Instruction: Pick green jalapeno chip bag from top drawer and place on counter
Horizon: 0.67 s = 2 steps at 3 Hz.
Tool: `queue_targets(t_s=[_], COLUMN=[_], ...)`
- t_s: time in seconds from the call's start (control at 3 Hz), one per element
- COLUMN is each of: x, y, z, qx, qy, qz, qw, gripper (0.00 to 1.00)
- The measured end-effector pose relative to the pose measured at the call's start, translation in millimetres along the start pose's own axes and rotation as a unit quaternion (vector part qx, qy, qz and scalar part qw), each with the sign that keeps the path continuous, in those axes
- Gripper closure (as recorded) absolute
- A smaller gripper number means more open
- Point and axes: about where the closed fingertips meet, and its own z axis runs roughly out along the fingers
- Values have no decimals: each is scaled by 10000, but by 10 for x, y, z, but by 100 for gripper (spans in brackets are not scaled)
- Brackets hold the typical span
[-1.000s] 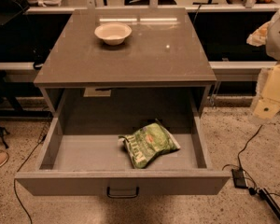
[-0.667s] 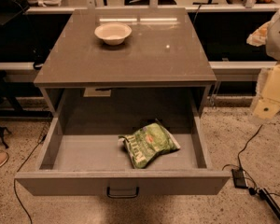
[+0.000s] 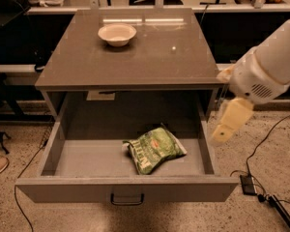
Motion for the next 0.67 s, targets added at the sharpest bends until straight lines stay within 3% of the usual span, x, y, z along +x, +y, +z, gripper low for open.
queue_targets(t_s=[0.33, 0.67], x=[-266, -575], y=[33, 27], z=[628, 1164], qx=[-316, -451], qy=[-518, -818], qz=[115, 230], qw=[9981, 9954], gripper=[0, 0])
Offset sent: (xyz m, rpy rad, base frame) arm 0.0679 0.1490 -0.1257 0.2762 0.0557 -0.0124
